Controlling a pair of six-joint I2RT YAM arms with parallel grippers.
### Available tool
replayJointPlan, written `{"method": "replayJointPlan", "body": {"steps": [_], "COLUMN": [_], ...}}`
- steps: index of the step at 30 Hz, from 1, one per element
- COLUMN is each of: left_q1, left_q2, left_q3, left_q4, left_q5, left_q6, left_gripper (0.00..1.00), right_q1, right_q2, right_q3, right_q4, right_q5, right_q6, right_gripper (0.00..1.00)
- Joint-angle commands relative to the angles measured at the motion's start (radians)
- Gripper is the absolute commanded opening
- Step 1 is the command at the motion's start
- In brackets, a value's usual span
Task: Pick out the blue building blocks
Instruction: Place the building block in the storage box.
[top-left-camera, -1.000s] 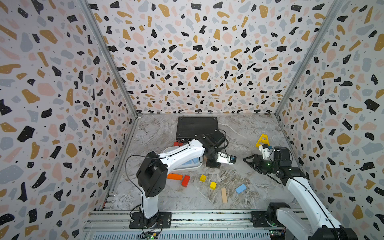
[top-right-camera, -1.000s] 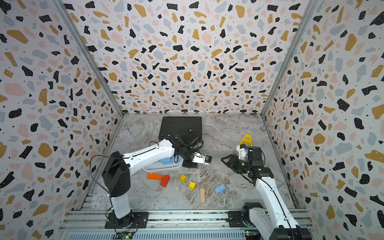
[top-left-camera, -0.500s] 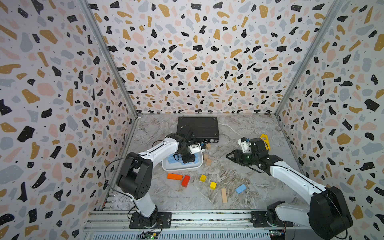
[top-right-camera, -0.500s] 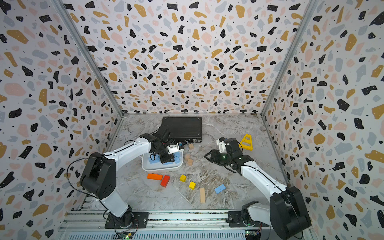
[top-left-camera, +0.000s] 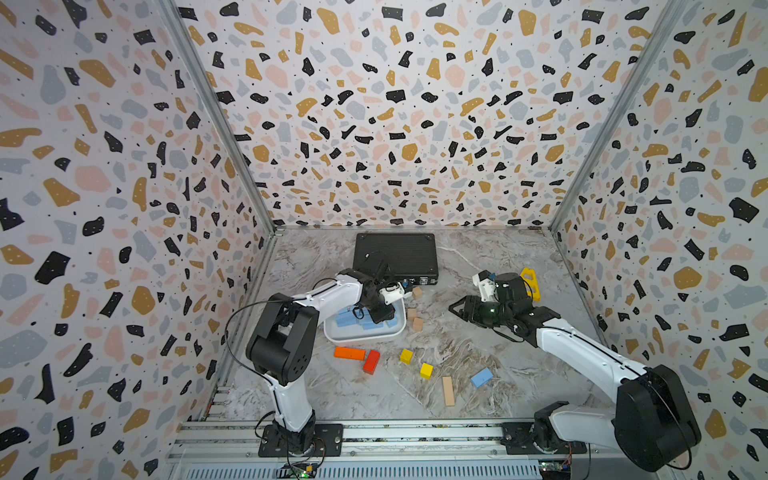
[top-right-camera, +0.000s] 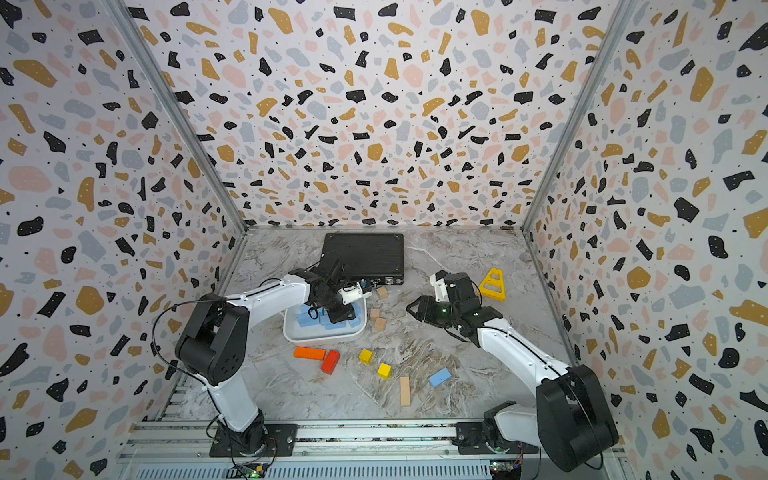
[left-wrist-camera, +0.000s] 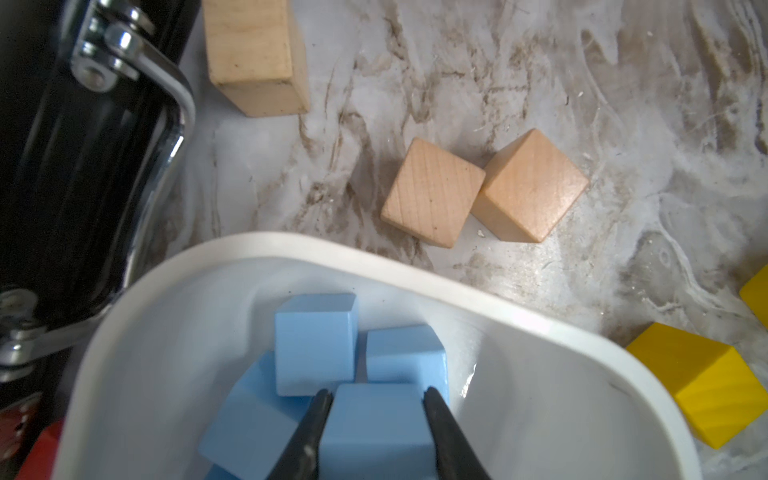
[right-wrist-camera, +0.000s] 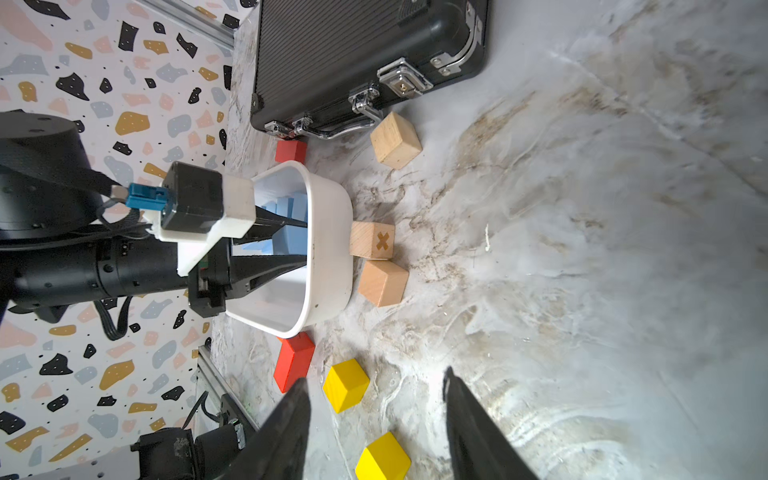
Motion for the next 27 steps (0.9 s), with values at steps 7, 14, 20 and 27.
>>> {"method": "replayJointPlan", "body": {"steps": [7,14,20,27], "left_q1": [0.009,0.009,0.009,0.008], "left_q2": [0.022,-0.021,-0.067,-0.066], "left_q3": [0.042,0.008,-0.036,-0.055], "left_q4": [0.011,-0.043,-0.063,-0.092], "left_q5": [0.042,0.052,0.054,0.041], "left_q6": [-0.045,0.000,0.027,0.049], "left_gripper": [0.37,0.37,0.35,0.32], "right_q1": [0.004,0.004,0.004,0.004], "right_q2": [-0.009,-0.009,0.007,0.019], "right_q3": [-0.004,-0.005,-0.007,-0.010], "right_q4": [-0.006,-0.014,-0.001,0.017], "right_q5": [0.011,0.011,0.005,0.002], "right_q6": [-0.012,-0.022,-0.020,-0.015], "right_gripper": [0.54,0.55,0.54,0.54]}}
